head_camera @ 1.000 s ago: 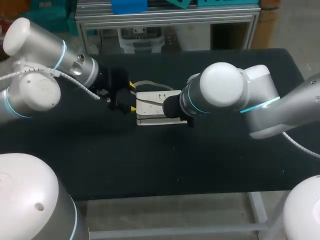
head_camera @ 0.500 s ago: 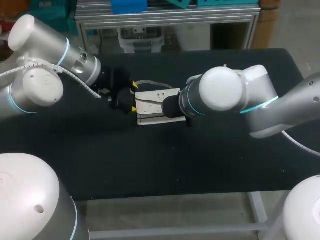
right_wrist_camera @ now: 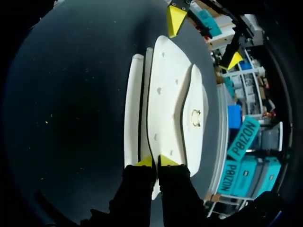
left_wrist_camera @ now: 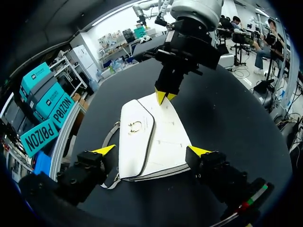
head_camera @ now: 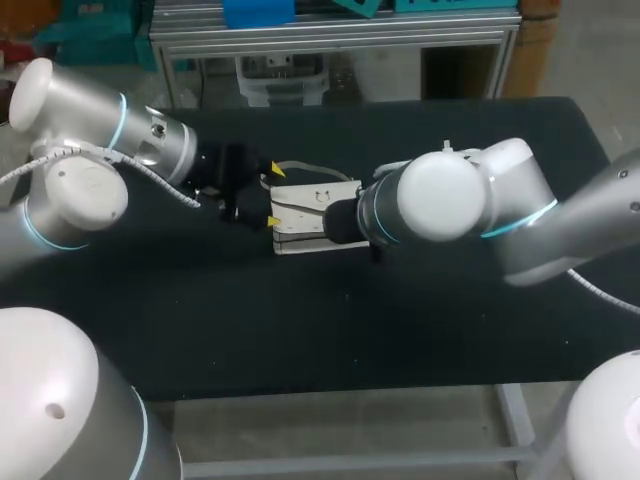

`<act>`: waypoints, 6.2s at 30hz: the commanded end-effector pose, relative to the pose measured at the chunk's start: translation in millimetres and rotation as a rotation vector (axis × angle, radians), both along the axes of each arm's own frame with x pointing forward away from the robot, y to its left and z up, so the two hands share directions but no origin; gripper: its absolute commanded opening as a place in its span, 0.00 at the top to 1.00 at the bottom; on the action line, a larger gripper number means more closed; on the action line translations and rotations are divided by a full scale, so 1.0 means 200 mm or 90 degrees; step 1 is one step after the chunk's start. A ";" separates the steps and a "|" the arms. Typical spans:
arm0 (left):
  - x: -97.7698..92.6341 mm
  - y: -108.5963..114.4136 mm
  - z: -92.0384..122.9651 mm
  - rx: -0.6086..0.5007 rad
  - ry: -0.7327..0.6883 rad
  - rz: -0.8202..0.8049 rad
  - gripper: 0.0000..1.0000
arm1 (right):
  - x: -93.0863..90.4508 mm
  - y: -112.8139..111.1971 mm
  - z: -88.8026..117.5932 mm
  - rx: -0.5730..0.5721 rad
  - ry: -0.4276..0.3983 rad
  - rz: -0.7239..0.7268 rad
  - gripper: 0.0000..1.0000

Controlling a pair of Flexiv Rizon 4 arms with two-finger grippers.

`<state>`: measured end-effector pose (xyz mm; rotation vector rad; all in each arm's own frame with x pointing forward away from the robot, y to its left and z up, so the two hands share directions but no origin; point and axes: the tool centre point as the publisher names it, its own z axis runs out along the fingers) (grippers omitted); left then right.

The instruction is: Pick up the bag, open it, inspect its contents, close it, and place it on the opposite side

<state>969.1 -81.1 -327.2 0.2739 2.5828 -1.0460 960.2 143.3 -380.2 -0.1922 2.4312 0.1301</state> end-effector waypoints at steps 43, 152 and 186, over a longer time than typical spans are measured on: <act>0.10 -0.25 -0.18 -0.009 -0.317 -0.158 0.55 | -0.04 0.02 0.00 -0.009 -0.007 -0.009 1.00; 0.44 -0.25 -0.02 0.005 0.099 0.061 1.00 | -0.11 0.03 0.16 0.028 0.035 0.010 0.00; 0.26 -0.27 0.29 -0.004 0.079 0.132 1.00 | -0.09 0.01 0.60 0.002 -0.073 0.044 1.00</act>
